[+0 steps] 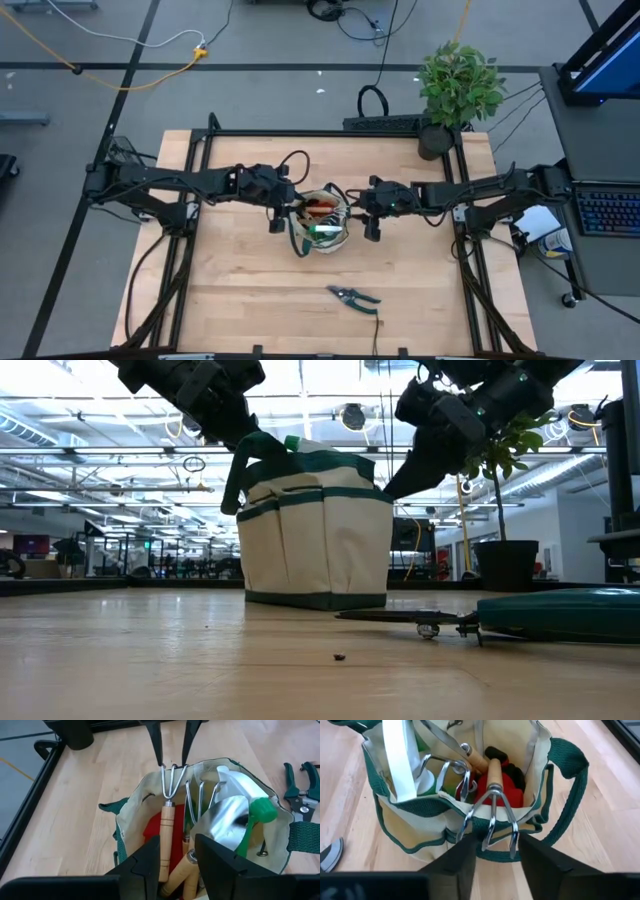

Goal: Pick & Place Garden tools in Gardening bag
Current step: Put the brown hand rake into the white gardening bag, then put the green shear scissors into the white gardening bag

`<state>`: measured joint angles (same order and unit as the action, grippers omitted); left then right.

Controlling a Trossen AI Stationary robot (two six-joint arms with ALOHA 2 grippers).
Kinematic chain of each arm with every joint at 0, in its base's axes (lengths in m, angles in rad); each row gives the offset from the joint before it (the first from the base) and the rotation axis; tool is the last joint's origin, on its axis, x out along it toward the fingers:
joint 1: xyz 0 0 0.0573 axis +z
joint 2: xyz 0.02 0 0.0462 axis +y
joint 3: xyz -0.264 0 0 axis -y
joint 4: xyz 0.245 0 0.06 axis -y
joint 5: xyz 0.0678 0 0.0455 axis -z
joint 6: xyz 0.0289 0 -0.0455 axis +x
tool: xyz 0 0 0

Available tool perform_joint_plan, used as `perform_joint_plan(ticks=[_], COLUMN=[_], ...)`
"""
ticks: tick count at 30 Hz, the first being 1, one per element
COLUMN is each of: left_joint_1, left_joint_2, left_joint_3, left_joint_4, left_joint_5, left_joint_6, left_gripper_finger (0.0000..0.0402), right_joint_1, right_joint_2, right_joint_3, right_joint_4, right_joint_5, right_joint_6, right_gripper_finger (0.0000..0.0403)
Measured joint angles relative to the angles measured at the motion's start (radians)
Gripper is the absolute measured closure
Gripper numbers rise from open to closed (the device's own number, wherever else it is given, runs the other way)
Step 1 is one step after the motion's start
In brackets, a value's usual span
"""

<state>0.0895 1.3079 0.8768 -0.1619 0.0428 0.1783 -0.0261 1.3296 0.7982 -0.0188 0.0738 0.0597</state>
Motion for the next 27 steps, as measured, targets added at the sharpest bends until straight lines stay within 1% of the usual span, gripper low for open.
perform_joint_plan(ticks=[4, 9, 10, 14, 17, 22, 27], left_joint_1=[0.000, 0.000, 0.000, 0.000, 0.000, 0.000, 0.000], left_joint_2=[0.000, 0.000, 0.000, 0.000, 0.000, 0.000, 0.000], left_joint_3=[0.000, 0.000, 0.000, 0.000, 0.000, 0.000, 0.000], left_joint_4=[0.000, 0.001, 0.001, 0.002, 0.002, 0.011, 0.062], left_joint_5=[0.000, 0.000, 0.000, 0.000, 0.000, -0.001, 0.001], left_joint_6=[0.002, 0.004, 0.004, 0.004, 0.006, 0.030, 0.030], left_gripper_finger=[0.0273, 0.0273, 0.0273, 0.0273, 0.0273, 0.0273, 0.0273], right_joint_1=[0.000, -0.001, 0.000, 0.000, 0.000, -0.001, -0.001], right_joint_2=[0.000, 0.000, 0.000, 0.000, 0.000, 0.000, 0.011], right_joint_3=[0.000, 0.000, 0.000, 0.000, 0.000, 0.000, 0.000], right_joint_4=[0.001, 0.001, 0.001, 0.017, 0.075, 0.184, 0.195], right_joint_5=[0.000, 0.003, 0.003, 0.002, -0.002, -0.055, -0.051], right_joint_6=[0.000, -0.001, -0.001, -0.001, -0.001, -0.016, -0.016], right_gripper_finger=[0.0316, 0.0386, 0.0394, 0.0393, 0.0400, 0.0402, 0.0402])
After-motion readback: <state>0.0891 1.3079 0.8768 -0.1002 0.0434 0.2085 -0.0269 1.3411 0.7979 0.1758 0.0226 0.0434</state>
